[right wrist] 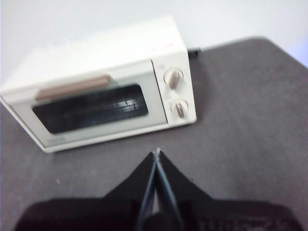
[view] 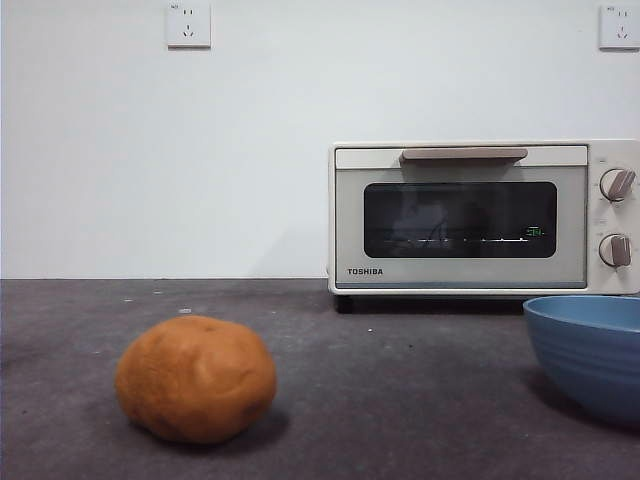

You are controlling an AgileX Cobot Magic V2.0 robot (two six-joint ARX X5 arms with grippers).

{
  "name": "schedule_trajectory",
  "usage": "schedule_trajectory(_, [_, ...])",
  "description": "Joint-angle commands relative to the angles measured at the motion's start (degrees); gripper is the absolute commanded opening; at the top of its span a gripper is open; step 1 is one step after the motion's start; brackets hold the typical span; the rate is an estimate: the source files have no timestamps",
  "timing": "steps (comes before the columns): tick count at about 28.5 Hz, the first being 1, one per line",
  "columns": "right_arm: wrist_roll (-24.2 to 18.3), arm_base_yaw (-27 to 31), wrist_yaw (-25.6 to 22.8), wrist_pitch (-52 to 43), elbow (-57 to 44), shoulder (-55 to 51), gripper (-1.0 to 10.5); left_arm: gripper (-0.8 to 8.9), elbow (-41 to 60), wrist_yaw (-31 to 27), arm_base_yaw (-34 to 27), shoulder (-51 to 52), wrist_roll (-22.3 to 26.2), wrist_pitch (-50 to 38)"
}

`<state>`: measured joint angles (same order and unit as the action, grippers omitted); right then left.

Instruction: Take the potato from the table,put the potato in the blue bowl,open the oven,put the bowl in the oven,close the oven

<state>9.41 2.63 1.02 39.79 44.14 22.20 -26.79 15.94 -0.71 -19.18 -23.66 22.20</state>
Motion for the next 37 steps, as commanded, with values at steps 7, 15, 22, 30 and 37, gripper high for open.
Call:
schedule_trajectory(7, [-2.0,-0.1,2.6,-1.8,8.7,10.6,0.0,-0.05,-12.7,10.6,-0.1,-13.9,0.1,9.6])
schedule_trajectory(15, [-2.9,-3.3,19.2,5.3,13.8,21.3,0.0,-0.05,-22.6,15.5,0.3,-24.5,10.3,23.5])
schedule_trajectory(22, [-5.0,-14.5,20.2,8.1,15.7,29.4,0.0,-0.05,-25.2,14.2,2.8,-28.3,15.3,26.6])
schedule_trajectory(30, [-2.3,-33.9,15.6,8.3,16.1,42.7,0.0,-0.06,-25.2,9.3,13.2,-29.2,17.4,30.6])
schedule_trajectory(37, [-2.1,-45.6,15.4,9.9,24.9,56.7,0.5,-0.05,-25.2,9.4,26.2,-29.2,19.5,33.2])
